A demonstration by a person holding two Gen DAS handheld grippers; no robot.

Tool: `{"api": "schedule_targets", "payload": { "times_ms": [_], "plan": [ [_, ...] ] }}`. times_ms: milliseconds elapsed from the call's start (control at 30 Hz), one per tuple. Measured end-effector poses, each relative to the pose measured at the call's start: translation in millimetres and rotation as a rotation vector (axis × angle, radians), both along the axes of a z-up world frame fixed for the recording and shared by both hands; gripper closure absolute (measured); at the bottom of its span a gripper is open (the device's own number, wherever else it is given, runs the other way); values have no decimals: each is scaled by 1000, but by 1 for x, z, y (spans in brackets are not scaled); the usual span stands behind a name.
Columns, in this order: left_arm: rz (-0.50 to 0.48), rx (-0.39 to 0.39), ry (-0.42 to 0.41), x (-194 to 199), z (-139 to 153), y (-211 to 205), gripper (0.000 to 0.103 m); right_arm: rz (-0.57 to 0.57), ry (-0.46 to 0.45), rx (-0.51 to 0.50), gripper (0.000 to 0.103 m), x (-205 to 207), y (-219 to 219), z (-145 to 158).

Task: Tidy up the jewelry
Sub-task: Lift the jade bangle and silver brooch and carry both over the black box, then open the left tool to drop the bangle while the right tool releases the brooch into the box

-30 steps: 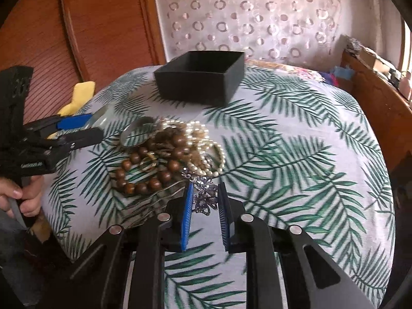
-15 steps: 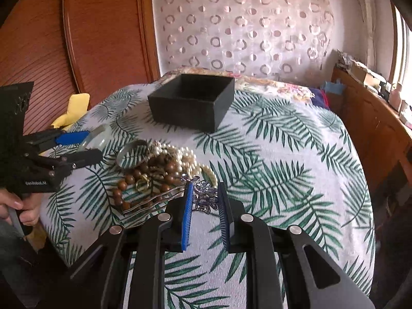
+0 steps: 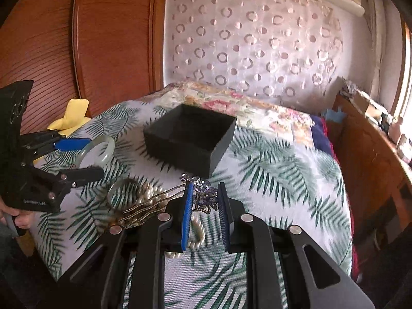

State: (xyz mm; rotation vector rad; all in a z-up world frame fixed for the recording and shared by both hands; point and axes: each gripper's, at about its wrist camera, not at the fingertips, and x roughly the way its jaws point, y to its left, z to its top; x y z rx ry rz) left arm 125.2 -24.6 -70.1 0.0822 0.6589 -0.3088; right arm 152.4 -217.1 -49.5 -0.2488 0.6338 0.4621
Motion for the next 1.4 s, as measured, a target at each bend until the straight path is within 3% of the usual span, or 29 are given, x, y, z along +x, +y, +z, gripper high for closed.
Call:
{"api": "schedule_targets", "payload": {
  "times_ms": [333, 733, 1100, 1400],
  "plan": [
    [17, 8, -8, 44, 9, 3, 34, 36, -31, -4, 82, 64, 12, 13],
    [42, 2, 8, 83, 14, 7, 34, 79, 6, 23, 82, 135, 33, 3],
    [42, -16, 31, 117, 16, 5, 34, 120, 76, 11, 82, 154, 48, -20],
    [33, -17, 58, 145, 12, -4, 34, 129, 79, 43, 81, 154, 40, -16]
  ]
}}
